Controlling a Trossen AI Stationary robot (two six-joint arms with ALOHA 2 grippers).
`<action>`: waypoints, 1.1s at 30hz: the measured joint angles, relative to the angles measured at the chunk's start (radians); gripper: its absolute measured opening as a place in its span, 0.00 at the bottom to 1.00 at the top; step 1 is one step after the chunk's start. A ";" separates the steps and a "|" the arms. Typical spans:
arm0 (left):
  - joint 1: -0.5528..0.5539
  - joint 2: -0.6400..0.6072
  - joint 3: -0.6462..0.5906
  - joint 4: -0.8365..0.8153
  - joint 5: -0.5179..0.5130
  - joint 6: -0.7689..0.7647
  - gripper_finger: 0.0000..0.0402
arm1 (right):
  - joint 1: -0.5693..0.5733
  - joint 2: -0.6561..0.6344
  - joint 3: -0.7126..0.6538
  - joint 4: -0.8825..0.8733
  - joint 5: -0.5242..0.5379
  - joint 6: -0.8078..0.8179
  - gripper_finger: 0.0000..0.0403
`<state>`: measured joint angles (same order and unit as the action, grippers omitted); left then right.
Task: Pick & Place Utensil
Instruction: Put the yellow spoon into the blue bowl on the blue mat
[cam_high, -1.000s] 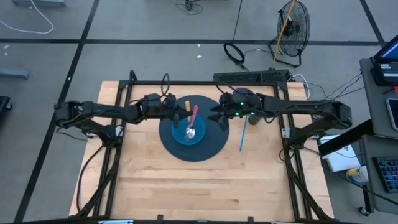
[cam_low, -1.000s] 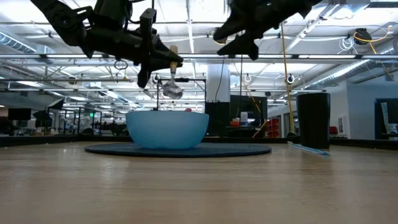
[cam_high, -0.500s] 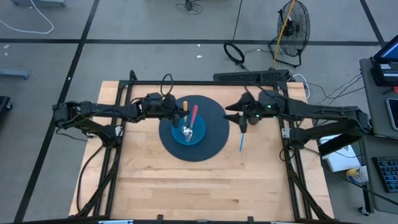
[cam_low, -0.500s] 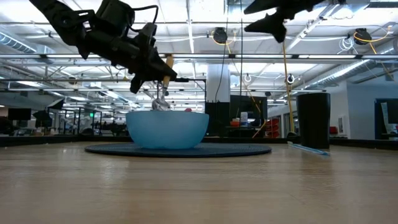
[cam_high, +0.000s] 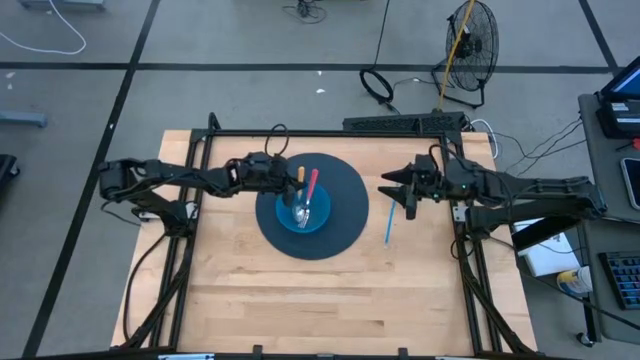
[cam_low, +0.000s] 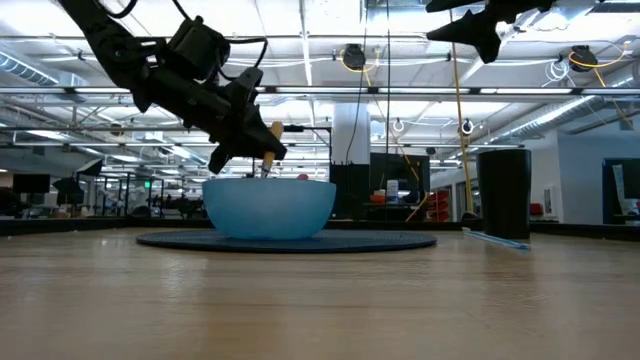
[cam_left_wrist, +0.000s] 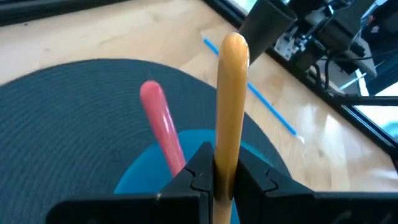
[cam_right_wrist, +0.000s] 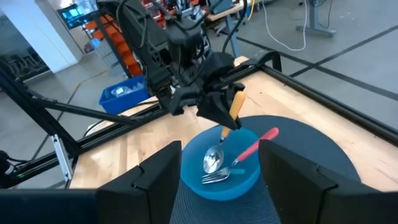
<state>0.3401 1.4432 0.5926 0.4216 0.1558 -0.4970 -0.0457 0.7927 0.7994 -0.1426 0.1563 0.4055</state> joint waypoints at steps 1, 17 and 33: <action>0.000 0.008 0.000 0.011 0.000 0.000 0.08 | 0.005 -0.002 0.000 0.000 0.003 -0.001 0.51; 0.001 0.128 0.000 0.109 0.007 -0.045 0.09 | 0.009 -0.001 0.000 0.001 0.004 0.005 0.50; 0.003 0.129 0.000 0.104 -0.028 -0.037 0.32 | 0.009 -0.001 0.000 -0.004 0.004 0.002 0.50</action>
<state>0.3428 1.5719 0.5926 0.5251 0.1281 -0.5343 -0.0372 0.7914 0.7994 -0.1464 0.1608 0.4076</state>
